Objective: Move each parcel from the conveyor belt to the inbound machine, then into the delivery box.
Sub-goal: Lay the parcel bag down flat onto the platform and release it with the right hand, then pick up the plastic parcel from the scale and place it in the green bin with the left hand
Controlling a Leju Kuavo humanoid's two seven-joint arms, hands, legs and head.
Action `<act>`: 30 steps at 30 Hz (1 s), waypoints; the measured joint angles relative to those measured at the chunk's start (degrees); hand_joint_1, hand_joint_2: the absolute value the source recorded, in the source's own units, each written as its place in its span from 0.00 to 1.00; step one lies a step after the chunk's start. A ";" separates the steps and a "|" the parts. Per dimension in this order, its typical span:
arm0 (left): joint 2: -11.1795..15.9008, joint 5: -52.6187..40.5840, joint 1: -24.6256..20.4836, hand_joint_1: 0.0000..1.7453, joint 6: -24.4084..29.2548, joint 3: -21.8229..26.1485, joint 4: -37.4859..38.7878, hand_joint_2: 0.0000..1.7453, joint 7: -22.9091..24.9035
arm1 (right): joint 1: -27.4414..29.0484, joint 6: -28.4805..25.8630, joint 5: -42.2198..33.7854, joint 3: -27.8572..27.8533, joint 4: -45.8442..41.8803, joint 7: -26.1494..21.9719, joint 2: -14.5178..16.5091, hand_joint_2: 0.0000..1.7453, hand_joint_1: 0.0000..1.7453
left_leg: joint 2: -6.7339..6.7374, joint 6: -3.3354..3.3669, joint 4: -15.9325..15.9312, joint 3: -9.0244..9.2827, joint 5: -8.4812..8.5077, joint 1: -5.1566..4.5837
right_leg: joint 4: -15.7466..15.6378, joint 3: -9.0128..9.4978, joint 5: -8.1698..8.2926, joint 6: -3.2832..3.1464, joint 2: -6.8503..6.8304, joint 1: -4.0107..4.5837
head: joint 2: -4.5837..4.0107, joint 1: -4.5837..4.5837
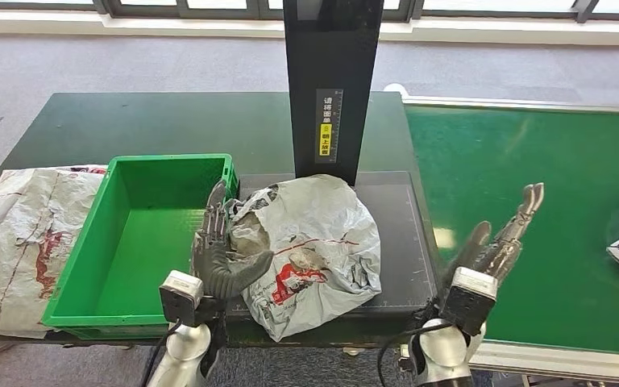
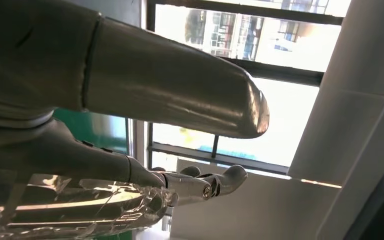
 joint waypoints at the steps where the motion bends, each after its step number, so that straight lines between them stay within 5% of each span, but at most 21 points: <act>1: 0.01 -1.03 -0.35 0.00 -0.39 -0.74 0.84 1.00 0.00 | 0.55 -1.34 0.37 0.10 -1.27 0.01 -0.10 0.00 0.00 | 0.01 0.00 0.00 0.01 0.00 0.00 | 0.00 -0.01 0.00 0.00 0.02 0.00 | 0.00 0.00; 8: -1.82 -11.84 -12.30 0.00 -1.48 -7.25 18.60 1.00 3.77 | 2.59 -4.26 15.32 0.05 -12.27 -0.03 0.22 0.00 0.00 | -0.02 0.02 0.06 -0.02 0.09 0.00 | 0.00 0.06 0.14 0.05 0.00 -0.01 | 0.00 0.00; 15: -4.46 -13.98 -24.39 0.00 1.20 -23.03 35.73 1.00 20.98 | 3.15 -4.32 17.19 -0.11 -17.68 0.07 0.24 0.00 0.00 | -0.03 0.05 0.11 -0.02 0.10 -0.05 | 0.00 0.11 0.19 0.13 0.01 -0.06 | 0.00 0.01; 20: -4.74 -12.79 -27.88 0.00 2.11 -32.84 43.20 1.00 25.46 | 3.25 -4.32 17.34 -0.11 -18.64 0.07 0.23 0.00 0.00 | -0.03 0.06 0.10 -0.03 0.08 -0.04 | 0.00 0.09 0.18 0.12 0.02 -0.04 | 0.00 0.00; 30: -4.75 -16.91 -31.56 0.00 2.22 -44.32 50.11 1.00 35.18 | 3.41 -4.32 17.37 -0.11 -19.71 0.07 0.23 0.00 0.00 | -0.03 0.06 0.09 -0.03 0.08 -0.03 | 0.00 0.11 0.17 0.12 0.01 -0.04 | 0.00 0.01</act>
